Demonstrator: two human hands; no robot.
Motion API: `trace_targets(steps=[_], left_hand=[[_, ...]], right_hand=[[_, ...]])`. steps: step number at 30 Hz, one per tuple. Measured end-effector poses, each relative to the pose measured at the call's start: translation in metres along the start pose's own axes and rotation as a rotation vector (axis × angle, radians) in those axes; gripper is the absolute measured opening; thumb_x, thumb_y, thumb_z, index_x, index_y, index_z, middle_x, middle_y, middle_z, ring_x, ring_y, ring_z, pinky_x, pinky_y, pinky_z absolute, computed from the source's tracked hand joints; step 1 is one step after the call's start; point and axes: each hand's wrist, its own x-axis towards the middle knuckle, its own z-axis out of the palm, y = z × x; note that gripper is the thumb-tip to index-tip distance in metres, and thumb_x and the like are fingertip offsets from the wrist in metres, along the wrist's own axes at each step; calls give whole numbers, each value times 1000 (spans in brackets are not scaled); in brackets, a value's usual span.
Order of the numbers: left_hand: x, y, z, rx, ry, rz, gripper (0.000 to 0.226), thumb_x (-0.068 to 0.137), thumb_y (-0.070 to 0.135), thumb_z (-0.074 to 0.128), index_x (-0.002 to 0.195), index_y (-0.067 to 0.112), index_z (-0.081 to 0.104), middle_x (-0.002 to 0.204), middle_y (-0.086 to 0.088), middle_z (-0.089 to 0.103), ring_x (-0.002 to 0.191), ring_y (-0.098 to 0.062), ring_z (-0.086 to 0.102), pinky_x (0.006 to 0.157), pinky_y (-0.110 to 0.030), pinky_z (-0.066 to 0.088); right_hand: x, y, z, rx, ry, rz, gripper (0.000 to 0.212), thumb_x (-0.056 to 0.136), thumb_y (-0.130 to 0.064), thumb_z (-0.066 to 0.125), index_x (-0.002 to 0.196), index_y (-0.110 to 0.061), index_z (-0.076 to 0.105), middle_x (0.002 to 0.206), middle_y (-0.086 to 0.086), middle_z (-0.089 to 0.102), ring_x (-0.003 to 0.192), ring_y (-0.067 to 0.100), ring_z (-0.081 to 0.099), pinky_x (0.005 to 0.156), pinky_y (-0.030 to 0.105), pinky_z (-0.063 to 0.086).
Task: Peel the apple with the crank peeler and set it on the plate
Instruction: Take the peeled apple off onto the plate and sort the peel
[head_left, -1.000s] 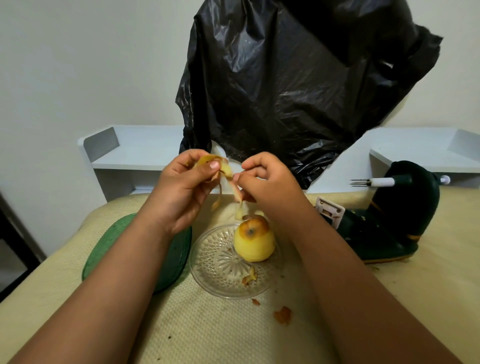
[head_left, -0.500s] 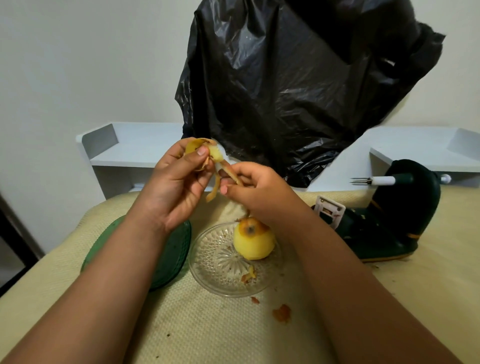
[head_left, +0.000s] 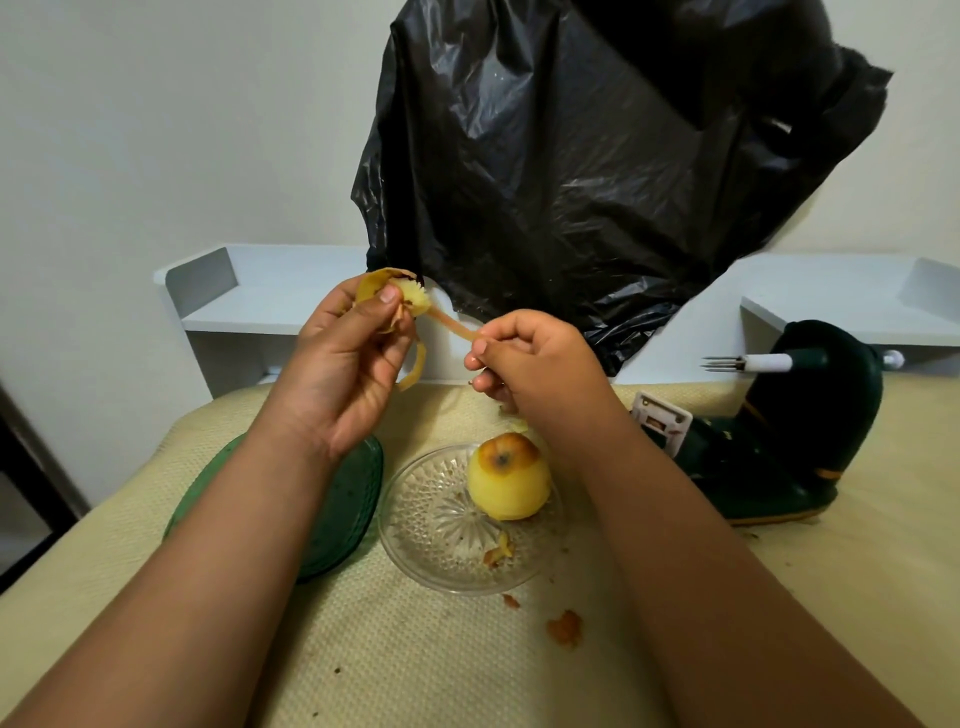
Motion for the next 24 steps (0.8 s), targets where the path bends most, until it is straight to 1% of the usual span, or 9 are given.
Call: trace_targets(steps=[5,8,12,14,16,17,21,23,24], left_hand=[[-4,-3,2,128,-129,-117,17,82,3,64,98,6,68,93,-9,74,80,-11,72,73,-17,60],[-8,-4,5,178,-195,-188,16,81,1,64,82,12,75,97,-12,77,80,-14,74,70,-17,61],[-12,-4,7,248,-254,-239,15,79,-1,64,76,13,69,108,-13,77,76,-12,73,70,-18,61],[-13,-6,7,287,-279,-246,14,77,-2,64,80,11,66,110,-13,77,80,-14,74,71,-19,61],[-14,-8,8,339,-280,-203,15,75,-2,64,85,9,61,105,-11,77,83,-15,75,70,-19,61],[-14,-8,9,341,-272,-178,15,76,-2,64,86,8,59,102,-11,78,83,-15,75,69,-19,61],[-12,-6,9,176,-206,-120,14,79,-1,60,86,10,55,86,-6,77,75,-12,75,67,-16,60],[-11,-1,8,52,-159,-121,18,77,-1,65,88,11,56,82,-6,75,71,-11,73,65,-15,59],[-11,1,7,-24,-154,-136,27,71,-1,74,90,10,57,83,-8,73,70,-12,72,62,-16,58]], right_hand=[[-1,-2,2,-56,43,-103,14,88,-18,71,79,-28,75,62,-14,61,59,4,55,56,20,43],[-3,-4,1,-59,59,-153,6,86,-14,74,83,-19,75,55,-14,55,52,2,49,51,16,40],[-4,-4,1,-142,206,-116,22,80,-20,78,70,-18,58,50,-11,49,46,3,46,48,23,41],[-4,-4,0,-226,249,-111,27,79,-25,80,66,-17,57,52,-7,52,48,8,52,48,28,44],[-3,-3,0,-239,228,-120,19,81,-19,76,67,-14,65,54,-3,56,55,16,57,55,34,50],[-3,-3,0,-217,197,-123,14,83,-15,73,70,-15,69,54,-3,58,55,14,55,56,33,49],[-5,-7,1,-11,57,-118,11,90,-15,67,86,-21,75,70,-3,72,62,3,62,57,17,49],[-4,-7,0,75,25,-100,14,89,-12,65,94,-23,73,82,-1,75,69,6,64,62,20,51],[-3,-7,-1,76,16,-93,19,88,-11,65,98,-25,72,87,2,75,74,8,65,65,24,52]])
